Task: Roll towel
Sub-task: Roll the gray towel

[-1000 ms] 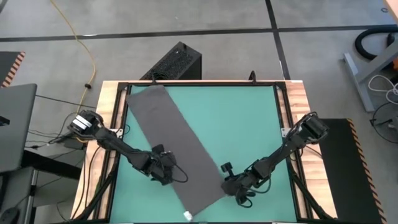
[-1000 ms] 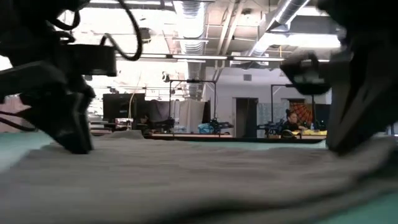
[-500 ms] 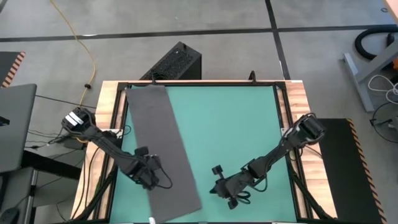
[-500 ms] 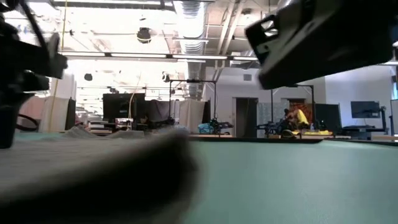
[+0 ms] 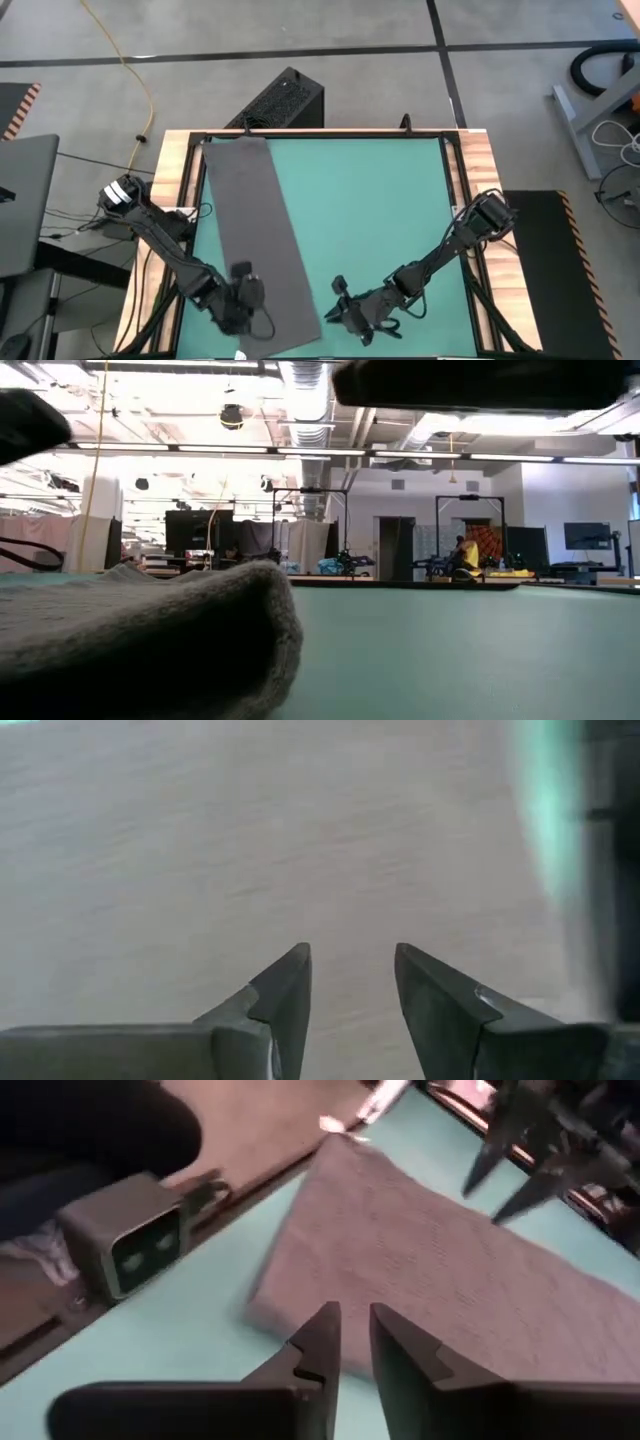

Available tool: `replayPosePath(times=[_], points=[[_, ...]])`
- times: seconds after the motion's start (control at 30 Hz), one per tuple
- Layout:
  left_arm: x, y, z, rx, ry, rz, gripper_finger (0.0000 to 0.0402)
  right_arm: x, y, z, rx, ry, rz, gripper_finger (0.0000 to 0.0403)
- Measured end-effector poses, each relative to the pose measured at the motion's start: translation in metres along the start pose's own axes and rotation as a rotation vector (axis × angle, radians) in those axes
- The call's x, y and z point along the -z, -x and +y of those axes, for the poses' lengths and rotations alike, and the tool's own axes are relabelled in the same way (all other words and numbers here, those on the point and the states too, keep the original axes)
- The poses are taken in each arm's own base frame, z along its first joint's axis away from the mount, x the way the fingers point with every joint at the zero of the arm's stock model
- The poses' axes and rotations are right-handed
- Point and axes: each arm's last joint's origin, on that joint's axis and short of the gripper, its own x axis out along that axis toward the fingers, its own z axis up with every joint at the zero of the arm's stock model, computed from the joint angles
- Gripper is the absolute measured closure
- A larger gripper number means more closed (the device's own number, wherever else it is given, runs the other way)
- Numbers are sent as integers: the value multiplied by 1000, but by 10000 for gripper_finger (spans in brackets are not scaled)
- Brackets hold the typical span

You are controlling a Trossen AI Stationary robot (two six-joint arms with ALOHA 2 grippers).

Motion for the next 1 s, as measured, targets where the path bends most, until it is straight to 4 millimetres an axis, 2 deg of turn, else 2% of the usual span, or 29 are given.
replayPosePath(times=[0.13,0.33,0.47,0.6,0.83,1.0], points=[[6,-2,-25,141,-12,-84,265,-8,-9,7,-26,36,38,284],[11,2,-45,250,10,-162,265,-11,-23,12,-73,65,182,224],[12,7,-53,321,29,-190,265,-12,-27,12,-123,236,221,195],[14,8,-54,306,13,-194,265,-9,-29,8,-176,330,205,189],[14,8,-52,254,-58,-243,265,-7,-33,-4,-217,359,174,199],[13,7,-51,237,-77,-261,265,-6,-41,-11,-255,336,85,206]])
